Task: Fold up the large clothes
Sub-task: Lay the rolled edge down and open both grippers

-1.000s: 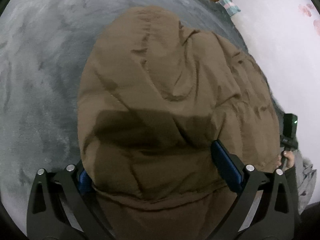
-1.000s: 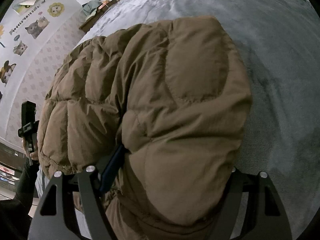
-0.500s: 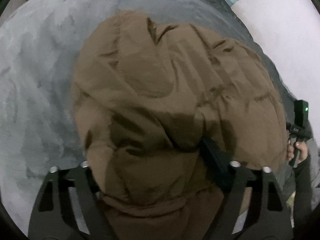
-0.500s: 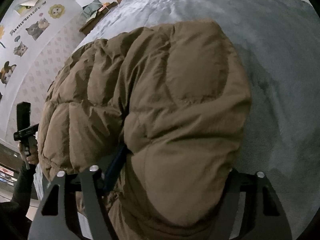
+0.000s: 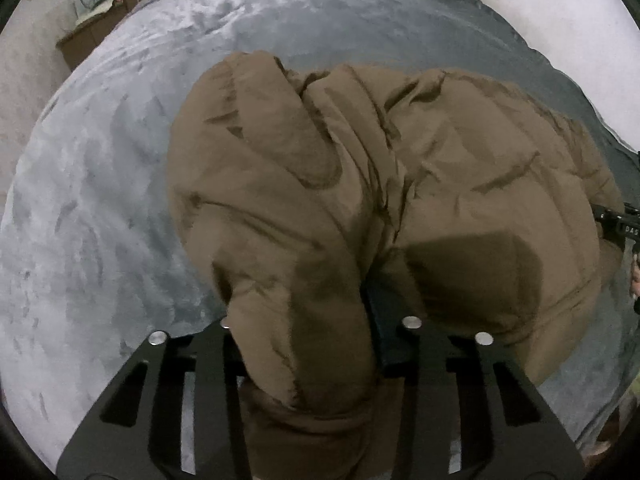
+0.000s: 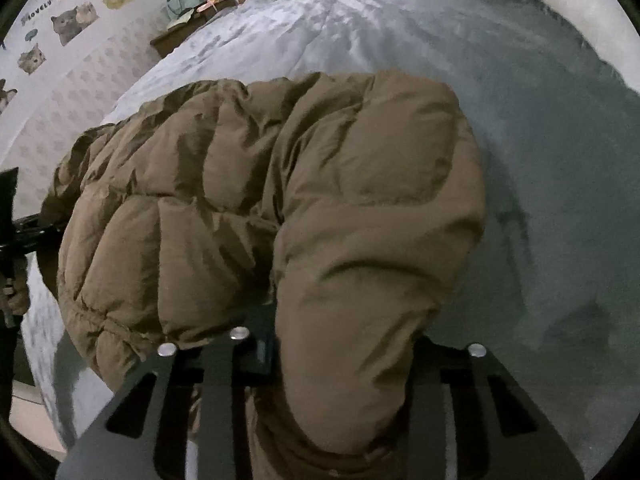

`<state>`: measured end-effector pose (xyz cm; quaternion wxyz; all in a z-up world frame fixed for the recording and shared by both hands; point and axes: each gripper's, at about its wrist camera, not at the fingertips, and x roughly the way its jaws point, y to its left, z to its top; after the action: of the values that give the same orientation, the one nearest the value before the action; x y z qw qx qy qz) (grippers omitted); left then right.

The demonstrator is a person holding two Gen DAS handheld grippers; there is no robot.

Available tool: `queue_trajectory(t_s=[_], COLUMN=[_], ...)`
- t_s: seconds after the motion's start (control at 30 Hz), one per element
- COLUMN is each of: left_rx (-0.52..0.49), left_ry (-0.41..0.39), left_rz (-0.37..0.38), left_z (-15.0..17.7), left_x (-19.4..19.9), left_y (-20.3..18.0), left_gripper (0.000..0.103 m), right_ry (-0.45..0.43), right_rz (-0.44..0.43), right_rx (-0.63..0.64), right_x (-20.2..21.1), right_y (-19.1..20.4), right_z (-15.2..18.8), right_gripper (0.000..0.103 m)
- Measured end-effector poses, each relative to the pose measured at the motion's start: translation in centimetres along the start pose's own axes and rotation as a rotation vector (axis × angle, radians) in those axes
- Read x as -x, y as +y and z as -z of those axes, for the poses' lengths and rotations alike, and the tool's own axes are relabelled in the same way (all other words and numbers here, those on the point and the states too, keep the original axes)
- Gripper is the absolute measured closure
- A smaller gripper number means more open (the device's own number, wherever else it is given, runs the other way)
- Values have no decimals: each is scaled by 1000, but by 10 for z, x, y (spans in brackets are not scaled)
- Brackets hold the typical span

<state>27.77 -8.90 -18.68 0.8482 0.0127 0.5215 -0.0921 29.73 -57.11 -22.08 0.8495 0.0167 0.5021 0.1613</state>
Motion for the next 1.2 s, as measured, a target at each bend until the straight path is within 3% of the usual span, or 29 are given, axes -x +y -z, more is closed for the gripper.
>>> queue_trajectory(t_s=[0.3, 0.57, 0.77, 0.97, 1.07, 1.2], left_rx=[-23, -49, -78, -91, -94, -103], left_ry=[-39, -107, -163, -199, -209, -189], left_rz=[-21, -9, 3, 24, 42, 25], left_z=[-6, -8, 17, 62, 86, 114], left_x=[24, 71, 114, 151, 155, 135], left_y=[-22, -46, -62, -76, -82, -90], left_gripper=[80, 82, 82, 82, 82, 81], right_ry=[-84, -172, -241, -307, -318, -272], right_rz=[83, 147, 188, 220, 247, 246], right_rx=[60, 142, 201, 222, 235, 197], right_x=[38, 97, 144, 198, 207, 188], right_y=[24, 53, 78, 95, 100, 95], right_z=[-5, -10, 2, 47, 70, 95], right_gripper=[81, 84, 85, 86, 87, 87])
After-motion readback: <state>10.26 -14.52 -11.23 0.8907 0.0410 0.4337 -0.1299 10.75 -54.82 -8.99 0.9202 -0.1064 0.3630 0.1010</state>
